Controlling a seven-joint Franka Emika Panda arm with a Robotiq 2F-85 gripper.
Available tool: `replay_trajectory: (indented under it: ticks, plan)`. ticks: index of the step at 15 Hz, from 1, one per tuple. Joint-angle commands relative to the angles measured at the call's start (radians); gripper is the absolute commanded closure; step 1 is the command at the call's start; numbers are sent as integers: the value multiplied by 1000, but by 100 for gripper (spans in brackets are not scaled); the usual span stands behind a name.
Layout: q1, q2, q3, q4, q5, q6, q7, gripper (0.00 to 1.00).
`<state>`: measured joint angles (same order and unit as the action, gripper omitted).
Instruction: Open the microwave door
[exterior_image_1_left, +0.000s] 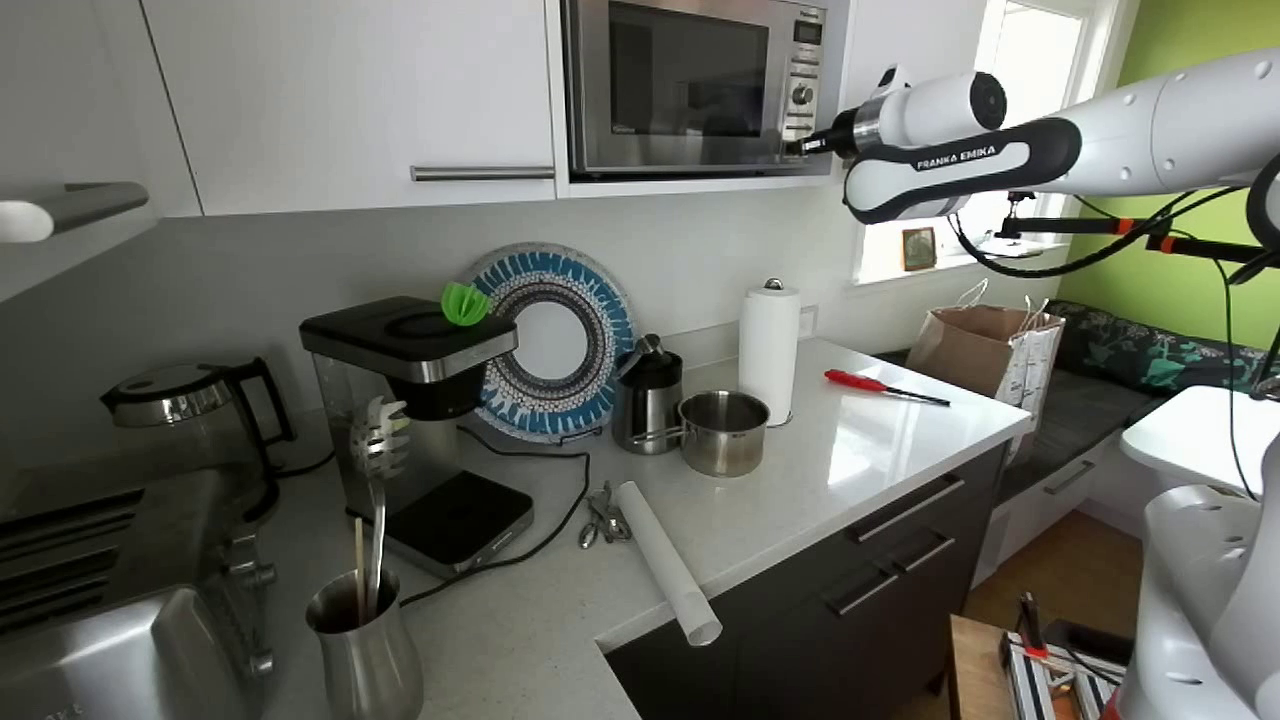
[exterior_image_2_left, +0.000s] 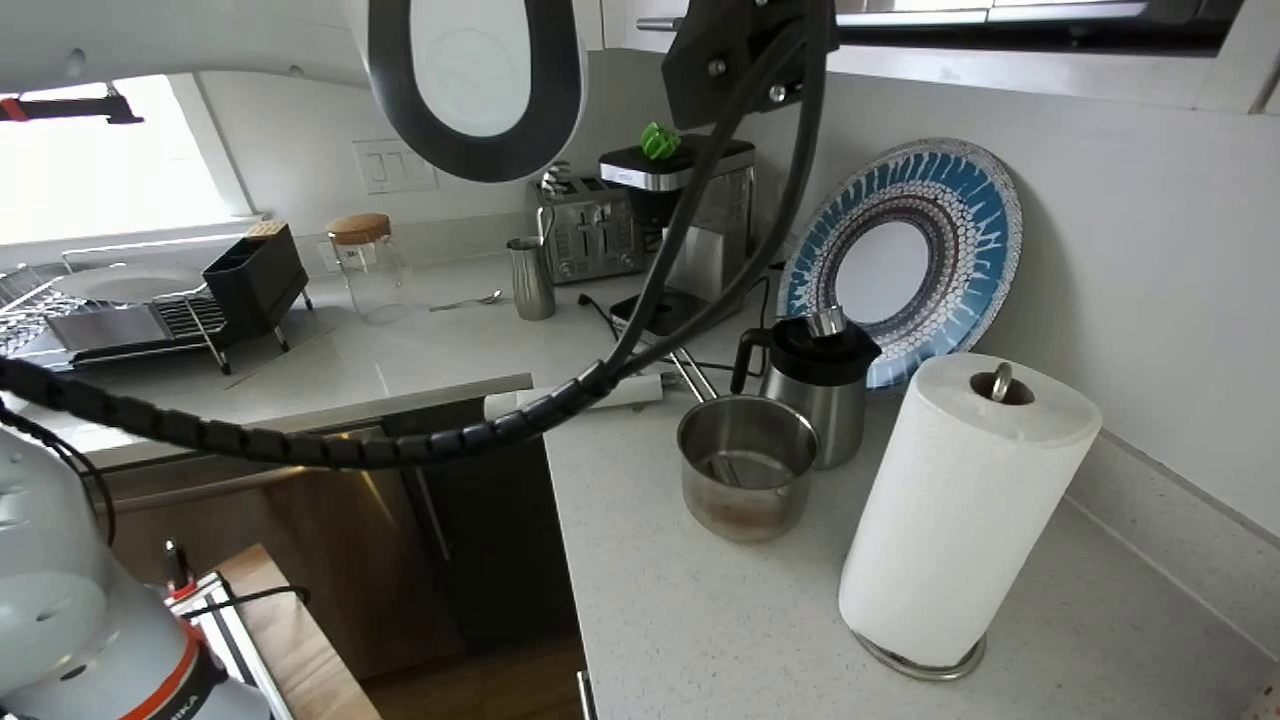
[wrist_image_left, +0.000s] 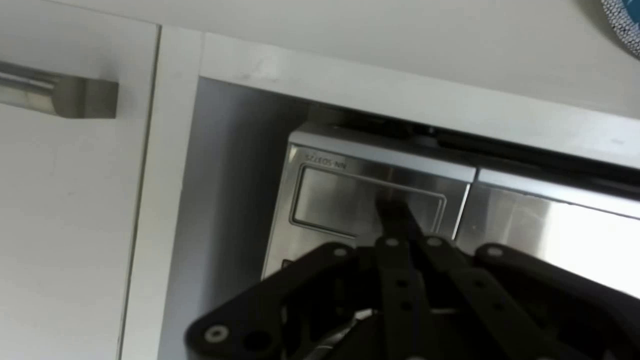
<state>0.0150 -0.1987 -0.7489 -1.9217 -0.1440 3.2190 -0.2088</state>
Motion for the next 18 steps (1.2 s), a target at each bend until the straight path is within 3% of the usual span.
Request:
replay_trajectory:
  ticks: [1, 10, 18]
  plan:
    - [23, 18, -25, 17, 16, -10, -6, 100]
    - [12, 31, -37, 18, 15, -8, 2, 100]
    - [57, 115, -75, 69, 87, 21, 20, 100]
